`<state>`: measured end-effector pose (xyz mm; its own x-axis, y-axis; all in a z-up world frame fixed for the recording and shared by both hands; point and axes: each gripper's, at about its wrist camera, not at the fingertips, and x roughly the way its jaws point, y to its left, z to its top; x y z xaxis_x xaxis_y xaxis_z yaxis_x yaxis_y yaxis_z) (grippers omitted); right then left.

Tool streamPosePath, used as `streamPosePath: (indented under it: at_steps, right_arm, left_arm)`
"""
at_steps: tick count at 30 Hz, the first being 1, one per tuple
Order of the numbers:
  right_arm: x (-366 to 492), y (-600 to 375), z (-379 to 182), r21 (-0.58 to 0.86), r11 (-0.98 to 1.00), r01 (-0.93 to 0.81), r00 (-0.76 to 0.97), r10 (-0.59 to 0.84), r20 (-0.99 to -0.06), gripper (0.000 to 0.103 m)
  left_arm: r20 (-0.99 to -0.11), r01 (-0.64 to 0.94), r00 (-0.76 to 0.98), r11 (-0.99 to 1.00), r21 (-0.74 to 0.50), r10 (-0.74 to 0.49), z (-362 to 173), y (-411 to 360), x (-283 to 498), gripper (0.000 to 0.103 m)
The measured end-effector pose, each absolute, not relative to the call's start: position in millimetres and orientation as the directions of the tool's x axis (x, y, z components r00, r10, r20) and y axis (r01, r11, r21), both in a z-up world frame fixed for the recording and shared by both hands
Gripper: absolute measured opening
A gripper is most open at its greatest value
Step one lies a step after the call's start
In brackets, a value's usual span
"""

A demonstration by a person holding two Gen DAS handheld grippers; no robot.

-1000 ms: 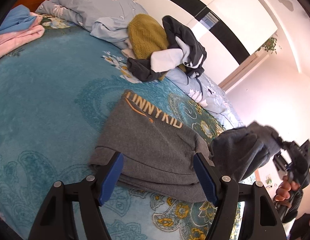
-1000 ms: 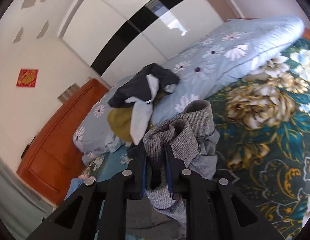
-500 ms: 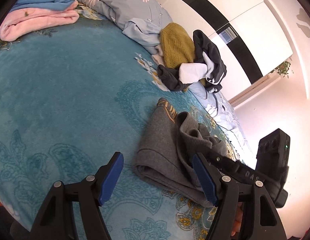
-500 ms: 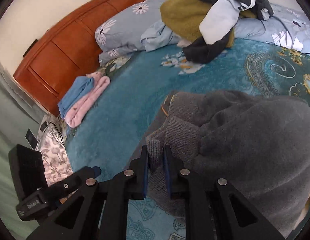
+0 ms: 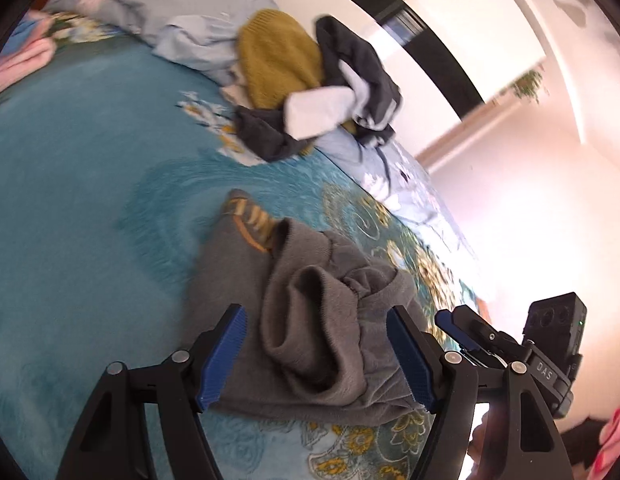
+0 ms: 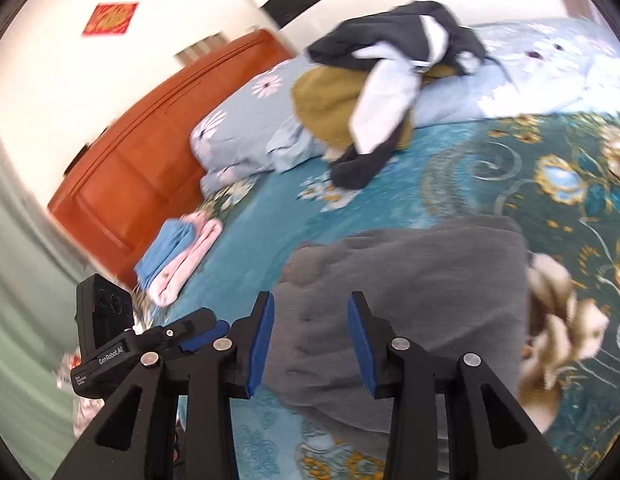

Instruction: Fold clothes

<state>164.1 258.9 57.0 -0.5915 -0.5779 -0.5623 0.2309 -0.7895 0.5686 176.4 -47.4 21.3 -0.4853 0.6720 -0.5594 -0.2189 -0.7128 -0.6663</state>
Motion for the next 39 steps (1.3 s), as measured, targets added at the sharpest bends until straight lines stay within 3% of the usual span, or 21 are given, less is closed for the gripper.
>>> streamPosePath:
  at_steps: [6, 12, 13, 15, 17, 19, 24, 26, 29, 32, 36, 39]
  right_arm:
    - [169, 313, 30, 0.642, -0.762, 0.092, -0.618, -0.549, -0.563, 0.039]
    - [171, 343, 5, 0.707, -0.707, 0.014, -0.624, -0.559, -0.546, 0.039]
    - [170, 345, 3, 0.714, -0.700, 0.010, -0.624, -0.563, -0.543, 0.039]
    - [168, 346, -1, 0.728, -0.685, 0.002, -0.623, -0.571, -0.535, 0.039]
    - [166, 347, -4, 0.734, -0.679, -0.001, -0.621, -0.575, -0.532, 0.039]
    - [165, 348, -6, 0.737, -0.676, -0.003, -0.620, -0.577, -0.532, 0.039]
    - [168, 350, -4, 0.746, -0.666, 0.008, -0.629, -0.583, -0.514, 0.039]
    - [168, 350, -3, 0.756, -0.654, 0.021, -0.634, -0.594, -0.496, 0.039]
    - [168, 349, -2, 0.760, -0.649, 0.038, -0.632, -0.605, -0.485, 0.039]
    - [169, 346, -1, 0.748, -0.663, 0.046, -0.629, -0.600, -0.494, 0.039]
    - [168, 345, -3, 0.745, -0.665, 0.048, -0.621, -0.604, -0.500, 0.039]
    - [167, 344, -4, 0.739, -0.673, 0.039, -0.618, -0.597, -0.512, 0.039]
  left_arm:
    - [-0.534, -0.328, -0.311, -0.617, -0.716, 0.786, 7, -16, 163, 0.076]
    - [-0.578, -0.394, -0.293, -0.647, -0.652, 0.761, 8, 0, 177, 0.074]
    - [-0.574, -0.400, -0.310, -0.652, -0.645, 0.758, 10, -1, 179, 0.071]
    - [-0.576, -0.408, -0.341, -0.669, -0.621, 0.743, 14, -1, 182, 0.046]
    - [-0.602, -0.409, -0.357, -0.699, -0.587, 0.715, 15, 3, 180, 0.013]
    - [-0.584, -0.399, -0.363, -0.688, -0.606, 0.726, 17, 1, 180, 0.010]
    - [-0.475, -0.418, -0.429, -0.635, -0.650, 0.769, 58, -15, 162, 0.009]
    - [-0.473, -0.395, -0.435, -0.634, -0.665, 0.766, 66, -23, 151, 0.009]
    - [-0.563, -0.323, -0.463, -0.722, -0.612, 0.684, 49, -34, 136, 0.010]
    - [-0.627, -0.163, -0.399, -0.725, -0.669, 0.669, -6, -54, 121, 0.011]
    - [-0.599, -0.103, -0.379, -0.676, -0.730, 0.705, -30, -62, 125, 0.016]
    - [-0.624, -0.130, -0.363, -0.701, -0.701, 0.692, -20, -56, 127, 0.028]
